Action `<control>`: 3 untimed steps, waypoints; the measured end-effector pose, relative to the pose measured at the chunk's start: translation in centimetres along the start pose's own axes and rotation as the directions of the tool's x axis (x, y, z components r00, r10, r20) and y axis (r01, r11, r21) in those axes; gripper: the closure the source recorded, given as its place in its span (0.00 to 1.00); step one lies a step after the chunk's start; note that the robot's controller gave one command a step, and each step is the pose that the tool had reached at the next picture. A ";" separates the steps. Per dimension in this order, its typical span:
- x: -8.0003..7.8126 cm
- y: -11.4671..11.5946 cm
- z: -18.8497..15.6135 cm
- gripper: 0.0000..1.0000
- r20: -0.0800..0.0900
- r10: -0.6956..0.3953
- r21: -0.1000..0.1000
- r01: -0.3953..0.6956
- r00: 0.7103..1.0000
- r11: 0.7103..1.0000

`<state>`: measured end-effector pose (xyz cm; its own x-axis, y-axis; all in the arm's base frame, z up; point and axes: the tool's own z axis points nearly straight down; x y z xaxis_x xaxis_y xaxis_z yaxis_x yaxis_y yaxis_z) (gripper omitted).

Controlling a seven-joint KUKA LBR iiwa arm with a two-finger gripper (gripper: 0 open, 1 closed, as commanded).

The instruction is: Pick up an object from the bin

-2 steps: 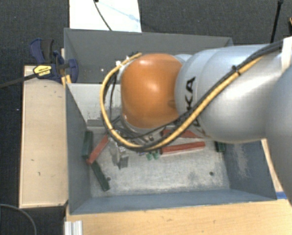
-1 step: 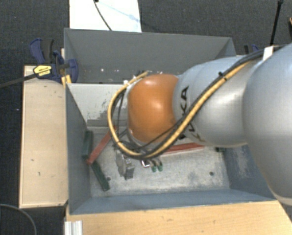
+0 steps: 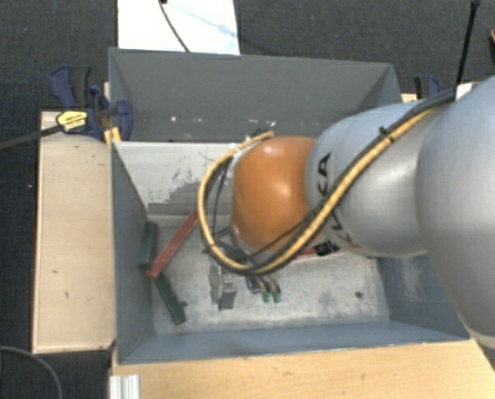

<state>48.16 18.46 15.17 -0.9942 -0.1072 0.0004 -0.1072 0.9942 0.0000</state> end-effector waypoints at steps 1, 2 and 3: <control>0.0 0.0 0.0 0.00 0.000 -0.001 0.000 0.001 1.000 1.000; -8.7 -3.7 8.5 0.00 0.004 -0.064 0.001 0.064 0.998 0.998; -9.4 -9.0 8.1 0.00 0.007 -0.278 0.003 0.278 0.961 0.961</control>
Offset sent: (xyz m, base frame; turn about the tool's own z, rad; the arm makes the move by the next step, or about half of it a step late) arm 0.0000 0.0000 0.0000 0.0000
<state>58.48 10.56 7.08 -0.9253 -0.3793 -0.0065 -0.3793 0.9253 -0.0028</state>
